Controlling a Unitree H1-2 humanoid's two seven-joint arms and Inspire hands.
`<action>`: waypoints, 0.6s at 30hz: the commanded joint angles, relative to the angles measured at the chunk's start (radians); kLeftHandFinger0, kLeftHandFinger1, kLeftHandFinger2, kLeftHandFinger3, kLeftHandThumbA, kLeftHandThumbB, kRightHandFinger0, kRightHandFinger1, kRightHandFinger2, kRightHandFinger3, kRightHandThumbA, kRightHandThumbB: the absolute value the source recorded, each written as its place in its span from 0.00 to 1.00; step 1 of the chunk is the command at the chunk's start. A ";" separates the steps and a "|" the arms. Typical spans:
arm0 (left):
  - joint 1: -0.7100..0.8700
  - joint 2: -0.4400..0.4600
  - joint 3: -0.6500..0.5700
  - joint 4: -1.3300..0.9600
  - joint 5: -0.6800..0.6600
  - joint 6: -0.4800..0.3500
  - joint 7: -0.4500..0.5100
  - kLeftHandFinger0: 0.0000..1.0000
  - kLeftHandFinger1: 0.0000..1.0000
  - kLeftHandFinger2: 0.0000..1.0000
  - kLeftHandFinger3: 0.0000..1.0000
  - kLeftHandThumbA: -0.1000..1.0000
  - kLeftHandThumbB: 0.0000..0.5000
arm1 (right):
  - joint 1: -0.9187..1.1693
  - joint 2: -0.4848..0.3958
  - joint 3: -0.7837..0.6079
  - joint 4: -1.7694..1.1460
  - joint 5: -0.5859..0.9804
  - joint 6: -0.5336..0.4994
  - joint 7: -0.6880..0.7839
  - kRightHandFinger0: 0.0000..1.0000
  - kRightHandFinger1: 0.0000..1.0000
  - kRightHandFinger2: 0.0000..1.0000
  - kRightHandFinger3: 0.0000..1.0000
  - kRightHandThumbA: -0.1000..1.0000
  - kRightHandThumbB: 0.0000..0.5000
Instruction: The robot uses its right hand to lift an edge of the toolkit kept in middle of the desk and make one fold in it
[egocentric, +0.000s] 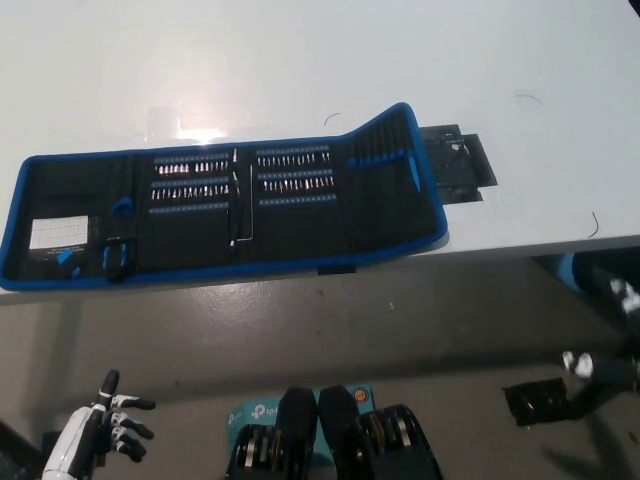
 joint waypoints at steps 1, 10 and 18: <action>-0.004 0.015 0.014 -0.033 -0.012 0.006 -0.013 0.35 0.29 0.32 0.48 1.00 0.96 | -0.137 -0.029 0.022 -0.170 -0.026 0.078 0.144 1.00 1.00 1.00 1.00 0.87 0.77; 0.002 0.004 0.014 -0.035 -0.012 0.006 -0.008 0.37 0.31 0.36 0.51 1.00 0.92 | -0.318 0.062 0.026 -0.247 0.015 0.078 0.207 0.61 0.60 0.66 0.80 0.65 0.50; 0.016 -0.003 0.009 -0.044 -0.011 0.001 -0.008 0.35 0.31 0.32 0.50 1.00 0.94 | -0.437 0.222 -0.053 0.026 0.039 0.078 0.106 0.57 0.66 0.74 0.91 0.68 0.51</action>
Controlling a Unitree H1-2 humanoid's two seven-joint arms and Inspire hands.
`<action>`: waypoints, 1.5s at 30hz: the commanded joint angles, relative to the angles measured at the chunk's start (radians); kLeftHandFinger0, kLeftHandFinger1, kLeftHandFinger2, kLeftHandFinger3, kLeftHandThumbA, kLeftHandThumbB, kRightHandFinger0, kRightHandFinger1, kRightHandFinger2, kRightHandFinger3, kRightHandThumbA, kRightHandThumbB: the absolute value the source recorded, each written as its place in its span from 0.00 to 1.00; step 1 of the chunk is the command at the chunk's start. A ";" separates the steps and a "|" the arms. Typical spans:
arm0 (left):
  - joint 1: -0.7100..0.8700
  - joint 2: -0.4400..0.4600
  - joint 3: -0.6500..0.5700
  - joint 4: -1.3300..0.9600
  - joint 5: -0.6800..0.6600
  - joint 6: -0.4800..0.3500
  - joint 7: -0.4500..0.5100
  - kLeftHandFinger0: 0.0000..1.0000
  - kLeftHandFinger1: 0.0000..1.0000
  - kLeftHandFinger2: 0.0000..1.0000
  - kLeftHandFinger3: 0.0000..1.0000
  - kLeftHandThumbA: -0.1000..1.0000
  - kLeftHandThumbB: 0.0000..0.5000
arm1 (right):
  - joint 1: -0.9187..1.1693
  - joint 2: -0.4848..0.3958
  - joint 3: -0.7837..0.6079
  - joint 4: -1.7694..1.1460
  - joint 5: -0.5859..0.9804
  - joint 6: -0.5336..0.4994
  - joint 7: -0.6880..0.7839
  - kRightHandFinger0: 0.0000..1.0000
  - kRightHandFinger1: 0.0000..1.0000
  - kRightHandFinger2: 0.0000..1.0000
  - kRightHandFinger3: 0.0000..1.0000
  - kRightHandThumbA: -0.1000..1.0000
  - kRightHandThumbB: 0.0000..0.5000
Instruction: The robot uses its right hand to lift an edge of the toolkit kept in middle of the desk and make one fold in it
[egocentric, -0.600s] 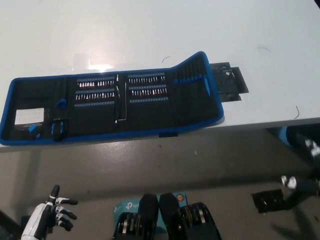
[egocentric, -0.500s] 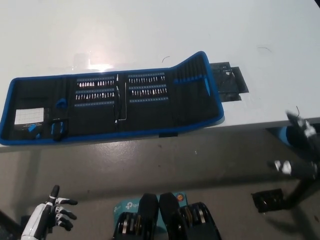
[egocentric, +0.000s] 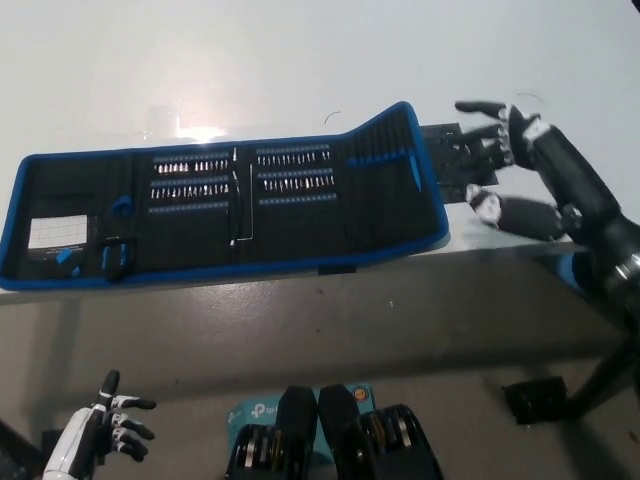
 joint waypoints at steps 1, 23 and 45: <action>0.015 -0.002 0.010 -0.034 -0.013 -0.015 -0.007 0.33 0.29 0.31 0.49 1.00 0.91 | -0.079 0.050 -0.052 0.118 0.006 0.008 -0.069 0.63 0.71 0.77 0.94 0.68 0.52; 0.003 -0.005 0.001 -0.014 0.003 -0.022 -0.006 0.40 0.32 0.34 0.50 1.00 1.00 | -0.144 0.181 -0.139 0.517 -0.005 -0.049 -0.278 1.00 1.00 1.00 1.00 0.71 0.54; -0.002 -0.017 0.007 -0.013 -0.030 -0.048 -0.019 0.28 0.29 0.30 0.46 1.00 1.00 | -0.069 0.364 -0.095 0.623 -0.005 -0.107 -0.402 1.00 1.00 1.00 1.00 0.58 0.47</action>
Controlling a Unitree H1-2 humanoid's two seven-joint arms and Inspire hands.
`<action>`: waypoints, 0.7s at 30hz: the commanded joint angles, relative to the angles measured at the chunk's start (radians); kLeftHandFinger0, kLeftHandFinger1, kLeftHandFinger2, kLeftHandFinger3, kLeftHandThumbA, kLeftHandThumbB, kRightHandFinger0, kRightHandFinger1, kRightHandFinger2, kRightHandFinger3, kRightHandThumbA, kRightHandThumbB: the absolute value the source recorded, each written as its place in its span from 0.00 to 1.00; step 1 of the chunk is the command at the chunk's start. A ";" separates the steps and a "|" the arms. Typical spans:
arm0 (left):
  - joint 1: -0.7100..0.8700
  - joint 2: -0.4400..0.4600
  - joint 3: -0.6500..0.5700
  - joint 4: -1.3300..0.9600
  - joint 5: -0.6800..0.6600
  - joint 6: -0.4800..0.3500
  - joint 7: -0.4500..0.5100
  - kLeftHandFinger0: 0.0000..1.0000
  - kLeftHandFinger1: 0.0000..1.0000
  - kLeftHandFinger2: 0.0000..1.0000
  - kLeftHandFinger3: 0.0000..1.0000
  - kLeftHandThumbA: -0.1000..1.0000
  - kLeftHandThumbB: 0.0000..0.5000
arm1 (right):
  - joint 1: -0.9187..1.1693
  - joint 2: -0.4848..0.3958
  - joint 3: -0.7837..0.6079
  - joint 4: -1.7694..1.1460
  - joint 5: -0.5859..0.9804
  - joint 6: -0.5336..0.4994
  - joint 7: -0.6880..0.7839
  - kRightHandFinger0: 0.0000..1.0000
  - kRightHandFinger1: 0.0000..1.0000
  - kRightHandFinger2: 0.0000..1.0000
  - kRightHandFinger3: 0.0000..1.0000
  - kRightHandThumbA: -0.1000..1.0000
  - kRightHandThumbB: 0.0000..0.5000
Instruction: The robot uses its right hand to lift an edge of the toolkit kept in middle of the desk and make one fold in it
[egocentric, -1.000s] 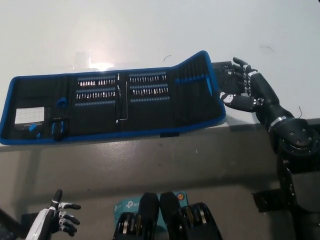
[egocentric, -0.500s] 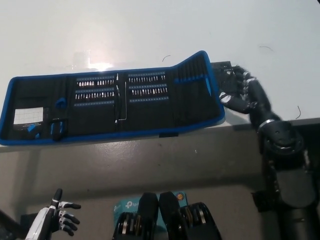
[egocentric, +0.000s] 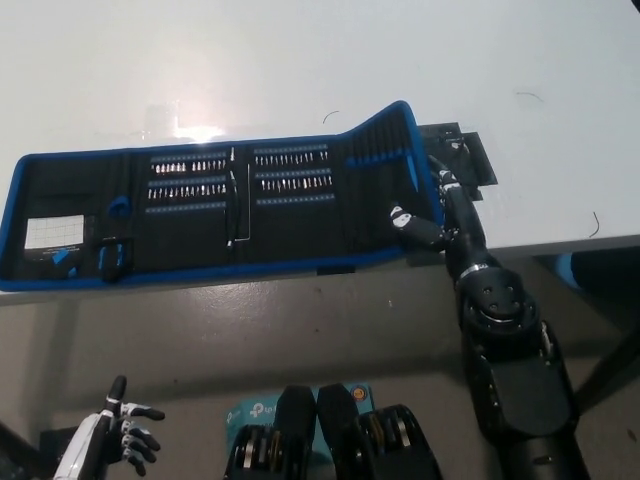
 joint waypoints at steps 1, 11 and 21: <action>-0.013 0.010 0.007 -0.010 -0.016 -0.040 -0.018 0.29 0.29 0.30 0.46 1.00 1.00 | 0.016 0.024 0.007 0.012 0.013 -0.036 -0.025 1.00 1.00 1.00 1.00 0.56 0.47; -0.018 0.011 -0.005 -0.006 -0.014 -0.051 -0.024 0.29 0.31 0.33 0.47 1.00 1.00 | -0.008 0.053 0.001 0.029 0.069 -0.208 0.000 0.00 0.00 0.00 0.62 0.00 0.30; -0.036 0.033 -0.005 0.004 -0.022 -0.046 -0.050 0.28 0.32 0.34 0.48 1.00 1.00 | -0.018 0.029 0.026 0.044 0.052 -0.260 -0.019 0.00 0.01 0.13 0.19 0.00 0.19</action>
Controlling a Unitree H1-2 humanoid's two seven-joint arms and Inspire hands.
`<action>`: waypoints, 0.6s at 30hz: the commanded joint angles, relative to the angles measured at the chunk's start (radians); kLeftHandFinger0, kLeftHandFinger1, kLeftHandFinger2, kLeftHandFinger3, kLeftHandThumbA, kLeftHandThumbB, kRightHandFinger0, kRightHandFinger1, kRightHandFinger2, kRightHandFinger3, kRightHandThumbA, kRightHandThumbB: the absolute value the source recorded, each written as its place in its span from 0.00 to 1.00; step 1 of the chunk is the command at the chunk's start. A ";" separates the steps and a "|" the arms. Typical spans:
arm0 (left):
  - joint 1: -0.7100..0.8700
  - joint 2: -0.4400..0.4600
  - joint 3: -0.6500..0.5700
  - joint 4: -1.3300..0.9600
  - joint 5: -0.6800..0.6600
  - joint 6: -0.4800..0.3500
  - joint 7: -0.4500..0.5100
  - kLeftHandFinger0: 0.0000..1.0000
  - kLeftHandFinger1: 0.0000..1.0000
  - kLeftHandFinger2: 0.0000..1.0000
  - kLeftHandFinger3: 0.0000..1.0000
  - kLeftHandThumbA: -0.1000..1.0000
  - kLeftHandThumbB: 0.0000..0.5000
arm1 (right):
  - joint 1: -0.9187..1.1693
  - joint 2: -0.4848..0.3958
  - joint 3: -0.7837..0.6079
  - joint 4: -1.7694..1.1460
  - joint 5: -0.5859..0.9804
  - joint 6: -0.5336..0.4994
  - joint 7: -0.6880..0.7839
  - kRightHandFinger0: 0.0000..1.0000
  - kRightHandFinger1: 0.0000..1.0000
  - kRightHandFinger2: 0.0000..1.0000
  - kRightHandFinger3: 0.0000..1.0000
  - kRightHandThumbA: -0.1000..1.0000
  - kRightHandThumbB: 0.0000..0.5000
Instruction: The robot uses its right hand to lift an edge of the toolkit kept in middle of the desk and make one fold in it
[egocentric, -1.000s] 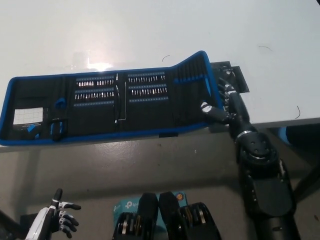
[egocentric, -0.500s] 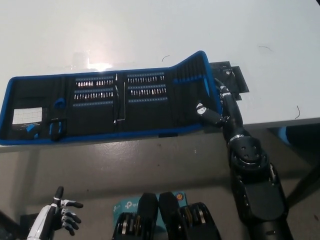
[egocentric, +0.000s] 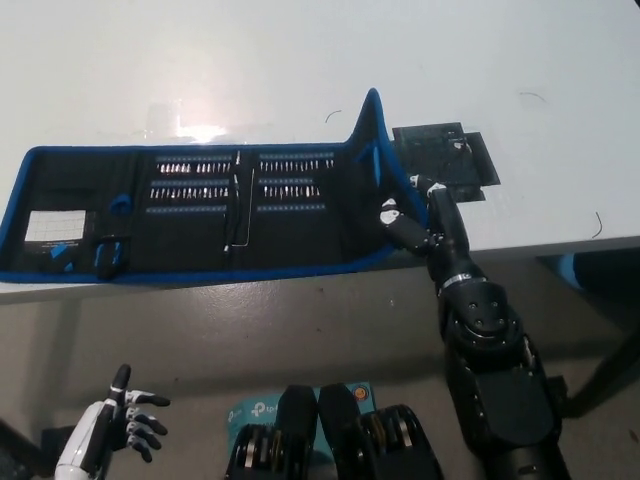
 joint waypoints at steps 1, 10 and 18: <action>-0.003 0.018 0.003 -0.016 -0.010 -0.023 -0.022 0.27 0.31 0.33 0.48 1.00 1.00 | -0.029 -0.002 0.017 -0.006 0.002 -0.094 -0.005 0.00 0.00 0.13 0.18 0.00 0.21; -0.001 0.025 -0.002 -0.010 -0.010 -0.034 -0.038 0.24 0.29 0.31 0.47 1.00 1.00 | -0.058 -0.073 0.147 -0.067 -0.123 -0.061 0.006 0.00 0.00 0.10 0.21 0.00 0.26; -0.013 0.034 -0.006 -0.006 -0.009 -0.037 -0.054 0.25 0.29 0.30 0.48 1.00 1.00 | -0.219 -0.181 0.436 -0.150 -0.345 0.016 0.120 0.00 0.11 0.33 0.29 0.00 0.35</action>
